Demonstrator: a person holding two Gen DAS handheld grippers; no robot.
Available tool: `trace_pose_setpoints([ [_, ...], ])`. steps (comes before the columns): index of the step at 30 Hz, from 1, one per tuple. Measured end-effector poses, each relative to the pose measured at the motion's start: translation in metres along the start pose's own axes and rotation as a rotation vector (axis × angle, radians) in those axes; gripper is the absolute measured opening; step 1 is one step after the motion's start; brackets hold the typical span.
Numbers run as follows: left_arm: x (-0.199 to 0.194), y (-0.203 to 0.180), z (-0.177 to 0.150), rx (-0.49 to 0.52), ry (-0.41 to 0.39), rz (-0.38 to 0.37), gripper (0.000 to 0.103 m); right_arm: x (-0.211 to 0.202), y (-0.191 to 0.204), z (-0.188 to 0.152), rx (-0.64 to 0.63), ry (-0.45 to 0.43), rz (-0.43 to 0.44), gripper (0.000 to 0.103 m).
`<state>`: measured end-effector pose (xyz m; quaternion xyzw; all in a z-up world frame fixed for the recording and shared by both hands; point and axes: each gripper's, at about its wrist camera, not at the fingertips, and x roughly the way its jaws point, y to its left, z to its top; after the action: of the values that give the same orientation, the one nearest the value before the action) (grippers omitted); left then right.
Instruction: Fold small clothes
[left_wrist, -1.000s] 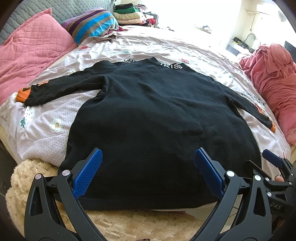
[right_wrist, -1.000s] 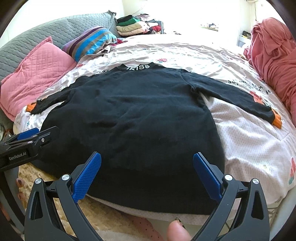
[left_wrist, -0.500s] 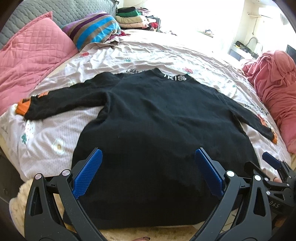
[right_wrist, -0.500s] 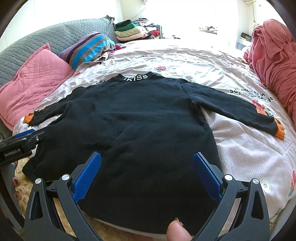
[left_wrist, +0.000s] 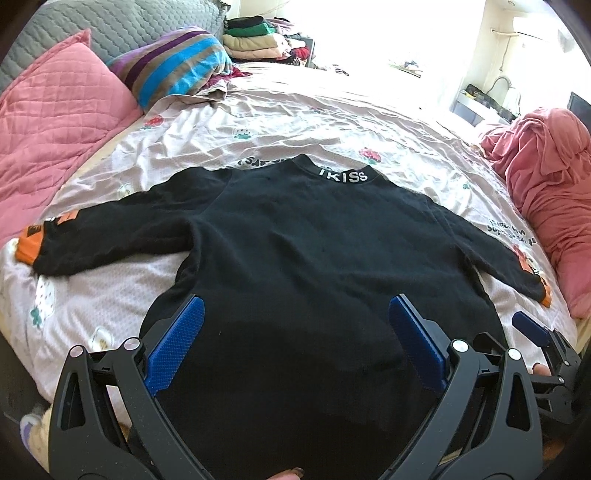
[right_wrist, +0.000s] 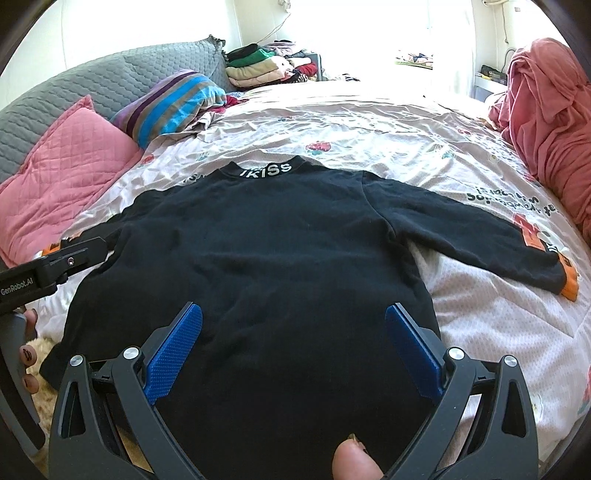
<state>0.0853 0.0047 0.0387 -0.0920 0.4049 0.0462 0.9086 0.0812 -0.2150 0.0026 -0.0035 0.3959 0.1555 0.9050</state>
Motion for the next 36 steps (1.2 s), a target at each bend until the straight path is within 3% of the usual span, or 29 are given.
trace_pose_setpoints([
  [15,0.034,-0.004,0.036,-0.01,0.024,-0.023,0.094,0.035,-0.017,0.042,0.038,0.002,-0.043,0.099],
  [21,0.049,-0.001,0.048,-0.022,0.033,-0.025,0.094,0.044,-0.04,0.052,0.091,0.0,-0.062,0.099],
  [36,0.094,-0.011,0.072,-0.019,0.071,-0.027,0.094,0.062,-0.126,0.063,0.264,-0.002,-0.226,0.099],
])
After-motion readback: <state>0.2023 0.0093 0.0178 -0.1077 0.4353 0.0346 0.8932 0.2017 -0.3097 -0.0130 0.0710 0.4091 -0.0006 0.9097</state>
